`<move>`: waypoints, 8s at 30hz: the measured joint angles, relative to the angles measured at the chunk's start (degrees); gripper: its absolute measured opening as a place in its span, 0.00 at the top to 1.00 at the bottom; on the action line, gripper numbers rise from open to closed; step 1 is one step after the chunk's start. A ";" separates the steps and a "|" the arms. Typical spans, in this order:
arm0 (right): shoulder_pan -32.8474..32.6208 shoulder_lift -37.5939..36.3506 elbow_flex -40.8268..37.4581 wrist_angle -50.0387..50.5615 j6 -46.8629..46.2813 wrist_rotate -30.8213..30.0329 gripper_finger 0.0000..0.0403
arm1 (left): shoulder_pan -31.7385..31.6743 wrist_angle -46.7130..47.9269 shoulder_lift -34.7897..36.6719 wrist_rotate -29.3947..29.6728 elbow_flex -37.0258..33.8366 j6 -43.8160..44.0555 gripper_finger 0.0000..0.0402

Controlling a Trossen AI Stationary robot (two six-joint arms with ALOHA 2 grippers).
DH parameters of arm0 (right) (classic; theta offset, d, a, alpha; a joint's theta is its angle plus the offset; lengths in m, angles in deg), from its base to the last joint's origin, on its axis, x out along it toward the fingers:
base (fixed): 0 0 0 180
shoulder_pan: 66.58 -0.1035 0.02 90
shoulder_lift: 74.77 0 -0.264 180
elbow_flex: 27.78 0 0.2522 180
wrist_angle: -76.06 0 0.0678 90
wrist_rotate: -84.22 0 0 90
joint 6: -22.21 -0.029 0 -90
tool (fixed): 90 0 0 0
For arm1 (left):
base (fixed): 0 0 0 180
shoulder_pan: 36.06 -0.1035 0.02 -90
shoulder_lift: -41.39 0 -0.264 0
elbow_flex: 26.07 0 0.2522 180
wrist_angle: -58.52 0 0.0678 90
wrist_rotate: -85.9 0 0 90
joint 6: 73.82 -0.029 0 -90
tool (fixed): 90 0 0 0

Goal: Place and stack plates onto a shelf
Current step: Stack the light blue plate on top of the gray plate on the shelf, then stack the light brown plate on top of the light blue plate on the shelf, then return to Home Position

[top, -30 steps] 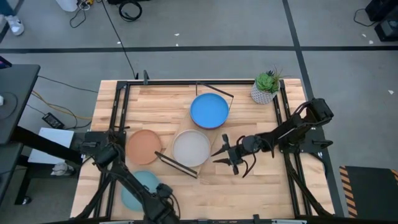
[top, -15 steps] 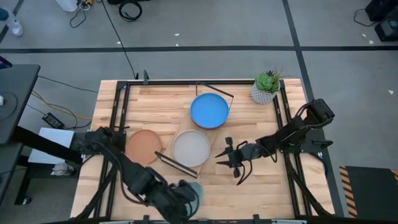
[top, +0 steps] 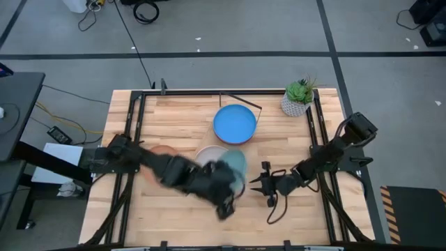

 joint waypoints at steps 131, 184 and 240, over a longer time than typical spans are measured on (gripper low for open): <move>-7.45 -0.13 0.00 -7.75 9.09 -10.69 0.69 | 19.99 3.28 31.55 -3.44 -72.75 25.77 0.96; -7.01 -0.11 -0.02 -7.09 9.22 -9.81 0.69 | -8.06 -15.43 9.97 -9.41 -36.66 -3.41 0.90; -6.21 -26.27 -15.48 -14.06 6.03 -11.86 0.76 | -15.82 -68.66 65.24 -8.95 -102.02 -55.88 0.65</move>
